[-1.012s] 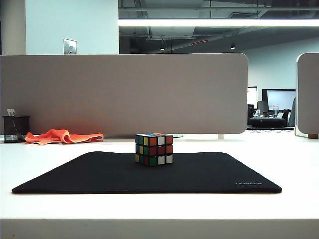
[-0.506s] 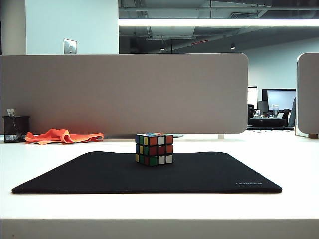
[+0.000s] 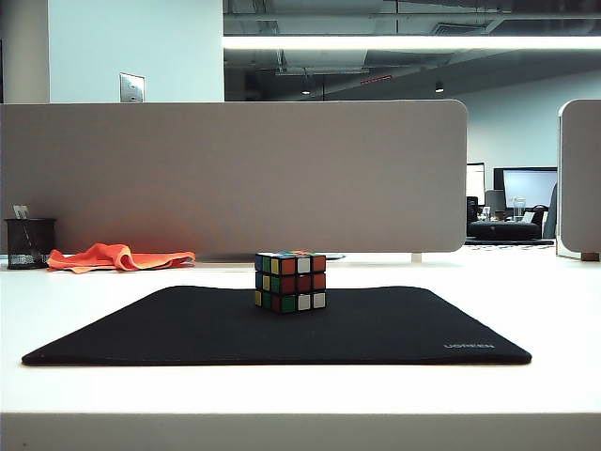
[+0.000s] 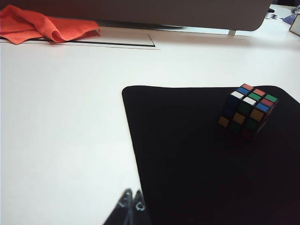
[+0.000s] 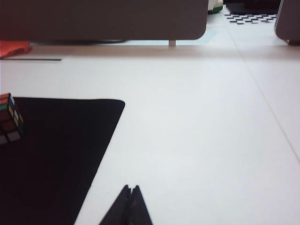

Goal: Pick up the cube on the right side of the mouse pad, then place it in the center of the mouse pad.

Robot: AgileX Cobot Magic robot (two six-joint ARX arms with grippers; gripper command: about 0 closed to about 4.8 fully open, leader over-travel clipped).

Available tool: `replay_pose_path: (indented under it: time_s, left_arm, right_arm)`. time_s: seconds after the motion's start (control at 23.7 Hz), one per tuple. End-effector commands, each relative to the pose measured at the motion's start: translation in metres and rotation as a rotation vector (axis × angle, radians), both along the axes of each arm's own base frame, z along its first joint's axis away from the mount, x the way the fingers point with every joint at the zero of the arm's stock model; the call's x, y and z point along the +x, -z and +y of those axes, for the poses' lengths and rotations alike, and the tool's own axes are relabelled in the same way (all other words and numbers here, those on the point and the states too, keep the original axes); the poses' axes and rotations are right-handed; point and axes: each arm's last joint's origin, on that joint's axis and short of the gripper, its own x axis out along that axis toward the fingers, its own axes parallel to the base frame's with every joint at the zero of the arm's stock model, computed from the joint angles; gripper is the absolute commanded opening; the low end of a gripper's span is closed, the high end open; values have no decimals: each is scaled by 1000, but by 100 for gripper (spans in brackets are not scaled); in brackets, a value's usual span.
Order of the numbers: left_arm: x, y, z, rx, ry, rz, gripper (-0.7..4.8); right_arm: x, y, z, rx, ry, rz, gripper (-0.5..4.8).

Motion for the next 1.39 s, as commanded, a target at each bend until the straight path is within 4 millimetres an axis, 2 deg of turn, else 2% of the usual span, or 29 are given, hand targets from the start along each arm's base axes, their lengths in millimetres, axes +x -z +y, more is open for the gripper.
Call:
replay_pose_path:
  time_s: [0.04,0.3,0.51,1.39]
  left_arm:
    - [1,0,0,-20,-4,-55,-6]
    - [1,5,0,-11,-5,-43,-6]
    - [1,10,1,54,-48,-14,-6]
    - [0,12,2,63,-47,13,-6]
  right_arm:
    - [3,1,1,24,-3,-70,0]
    - [4,12,1,-16,-4,-21,0]
    - [4,11,1,-23,-6,-26,0]
    - [4,12,1,-24,-3,-22,0]
